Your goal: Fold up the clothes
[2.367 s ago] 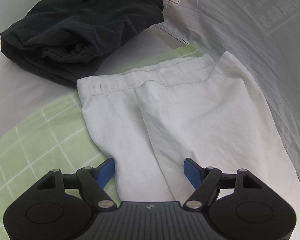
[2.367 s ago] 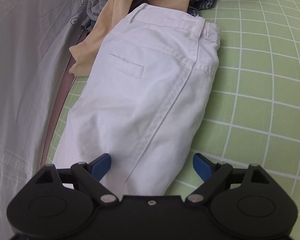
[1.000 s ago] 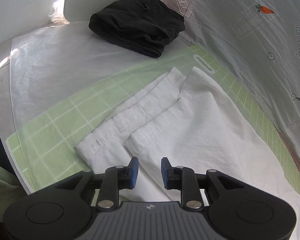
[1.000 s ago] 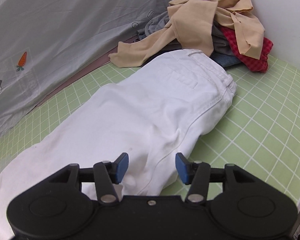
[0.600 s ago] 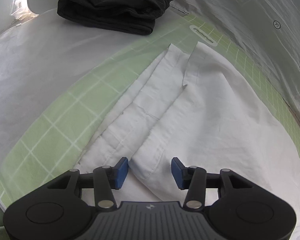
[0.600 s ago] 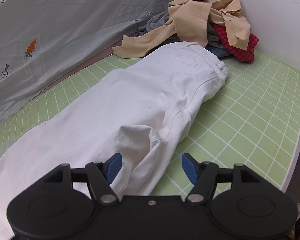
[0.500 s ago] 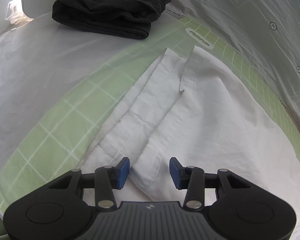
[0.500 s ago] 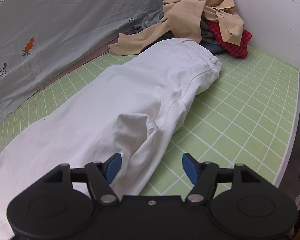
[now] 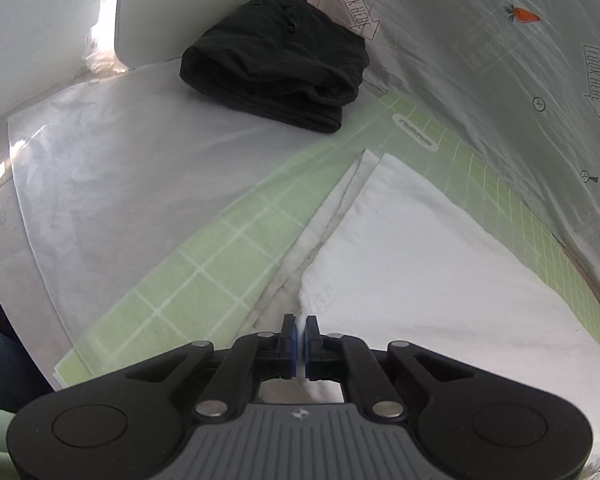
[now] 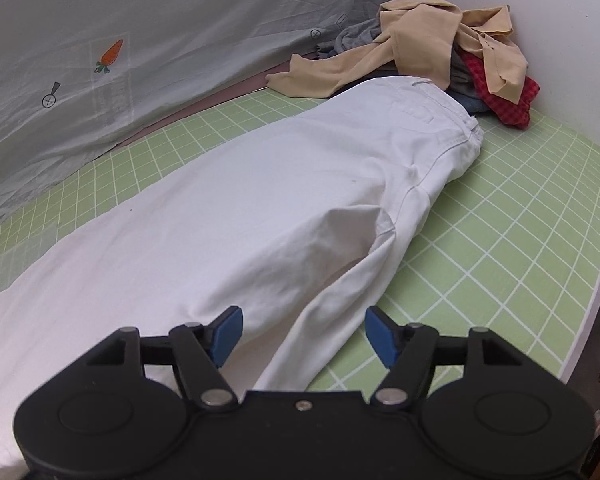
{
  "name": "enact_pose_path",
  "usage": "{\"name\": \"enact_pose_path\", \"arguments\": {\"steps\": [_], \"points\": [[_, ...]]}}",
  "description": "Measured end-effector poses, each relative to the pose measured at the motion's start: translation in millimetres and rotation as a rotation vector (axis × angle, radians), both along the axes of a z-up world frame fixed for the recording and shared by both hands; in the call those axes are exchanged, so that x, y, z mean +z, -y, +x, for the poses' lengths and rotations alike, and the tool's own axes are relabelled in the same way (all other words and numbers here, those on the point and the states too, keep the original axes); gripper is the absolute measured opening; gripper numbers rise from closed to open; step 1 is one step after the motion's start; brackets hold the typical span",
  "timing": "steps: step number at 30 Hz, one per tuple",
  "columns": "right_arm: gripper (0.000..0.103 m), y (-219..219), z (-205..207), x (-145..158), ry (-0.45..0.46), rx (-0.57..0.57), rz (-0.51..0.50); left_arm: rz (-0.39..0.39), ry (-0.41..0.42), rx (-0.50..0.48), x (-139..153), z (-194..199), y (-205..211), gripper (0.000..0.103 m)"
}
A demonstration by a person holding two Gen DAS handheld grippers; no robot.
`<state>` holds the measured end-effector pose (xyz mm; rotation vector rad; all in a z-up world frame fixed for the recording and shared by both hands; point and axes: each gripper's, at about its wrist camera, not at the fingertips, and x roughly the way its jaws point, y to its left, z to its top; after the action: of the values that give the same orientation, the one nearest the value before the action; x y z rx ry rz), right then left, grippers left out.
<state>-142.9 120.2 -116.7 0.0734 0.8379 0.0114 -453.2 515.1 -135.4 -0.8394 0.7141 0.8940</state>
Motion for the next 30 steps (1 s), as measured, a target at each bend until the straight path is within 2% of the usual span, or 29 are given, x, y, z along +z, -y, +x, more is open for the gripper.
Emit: {"name": "enact_pose_path", "arguments": {"steps": [4, 6, 9, 15, 16, 19, 21, 24, 26, 30], "points": [[0.068, -6, -3, 2, 0.005, 0.059, -0.030, -0.010, 0.034, 0.035, 2, -9, 1, 0.005], [0.069, -5, -7, 6, 0.019, 0.070, -0.039, 0.065, 0.035, 0.000, 20, -4, 7, 0.005], [0.070, 1, -9, 9, 0.021, 0.061, -0.036, 0.153, -0.010, -0.057, 39, 5, 18, 0.005], [0.070, 11, -13, 5, 0.006, 0.029, -0.040, 0.014, -0.140, -0.039, -17, 2, 14, 0.005], [0.070, 12, -15, 3, 0.002, 0.029, -0.047, 0.029, -0.164, -0.064, -16, 5, 15, 0.005], [0.070, 16, -18, 0, -0.005, 0.026, -0.069, 0.061, -0.187, -0.054, -1, 11, 9, 0.020], [0.072, 19, -19, 0, -0.004, 0.025, -0.082, 0.073, -0.187, -0.032, 10, 13, 3, 0.034], [0.073, 21, -15, -2, -0.012, 0.031, -0.097, 0.083, -0.195, -0.095, 11, 35, 12, 0.053], [0.073, 22, -11, -3, -0.015, 0.043, -0.111, 0.089, -0.199, -0.138, 12, 50, 18, 0.061], [0.075, 21, 1, -5, -0.009, 0.073, -0.147, 0.102, -0.209, -0.224, 14, 80, 30, 0.067]]}}
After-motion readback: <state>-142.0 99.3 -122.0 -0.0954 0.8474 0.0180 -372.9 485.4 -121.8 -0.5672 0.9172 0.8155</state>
